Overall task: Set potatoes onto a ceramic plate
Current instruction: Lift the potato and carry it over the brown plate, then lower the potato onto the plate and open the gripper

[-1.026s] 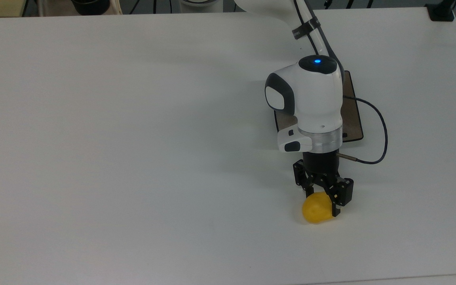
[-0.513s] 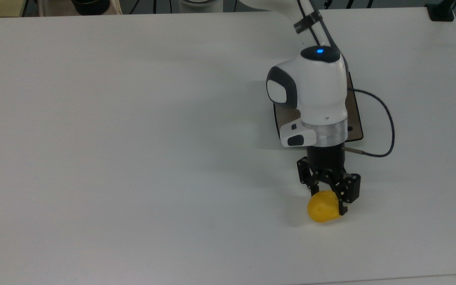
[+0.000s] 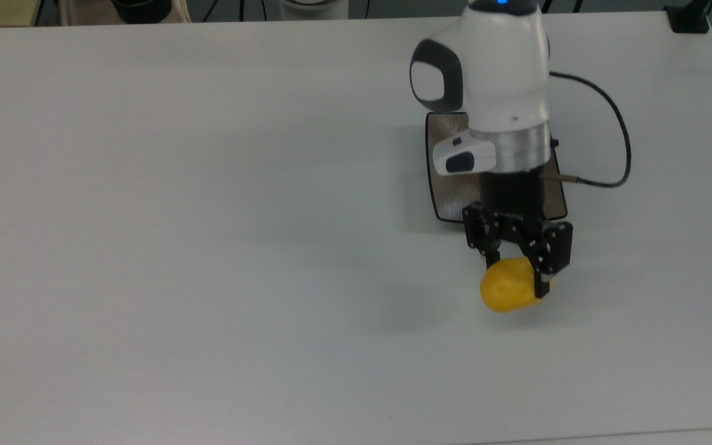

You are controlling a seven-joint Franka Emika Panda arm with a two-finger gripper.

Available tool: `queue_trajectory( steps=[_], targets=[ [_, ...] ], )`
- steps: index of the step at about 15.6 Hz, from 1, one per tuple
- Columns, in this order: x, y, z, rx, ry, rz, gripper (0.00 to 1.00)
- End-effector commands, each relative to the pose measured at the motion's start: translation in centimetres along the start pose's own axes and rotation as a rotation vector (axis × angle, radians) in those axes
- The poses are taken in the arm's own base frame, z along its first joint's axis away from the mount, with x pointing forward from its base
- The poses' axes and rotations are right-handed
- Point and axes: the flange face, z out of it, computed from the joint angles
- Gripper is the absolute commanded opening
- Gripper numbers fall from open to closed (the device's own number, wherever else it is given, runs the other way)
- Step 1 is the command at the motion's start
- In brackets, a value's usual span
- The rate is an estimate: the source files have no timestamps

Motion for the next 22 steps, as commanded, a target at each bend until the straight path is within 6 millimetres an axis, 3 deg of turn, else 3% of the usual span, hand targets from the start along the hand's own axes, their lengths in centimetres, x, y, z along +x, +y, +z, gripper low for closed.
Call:
queue_trajectory(
  steps=[1,10,14,15,16,18,19,22],
  targets=[
    [-1.9,2.1,-4.9,-0.048,-0.048,-0.049,0.29],
    [-7.7,5.2,-9.7,-0.110,-0.110,-0.158,0.30],
    [-9.9,6.9,-9.0,-0.174,-0.150,-0.210,0.32],
    [-10.0,7.0,-8.9,-0.184,-0.152,-0.217,0.42],
    [-10.1,7.2,-8.8,-0.193,-0.156,-0.219,0.65],
    [-10.4,7.1,-8.6,-0.197,-0.161,-0.223,0.94],
    [-10.4,7.0,-8.7,-0.194,-0.161,-0.222,1.00],
    [-10.3,6.7,-8.9,-0.190,-0.158,-0.223,1.00]
  ],
)
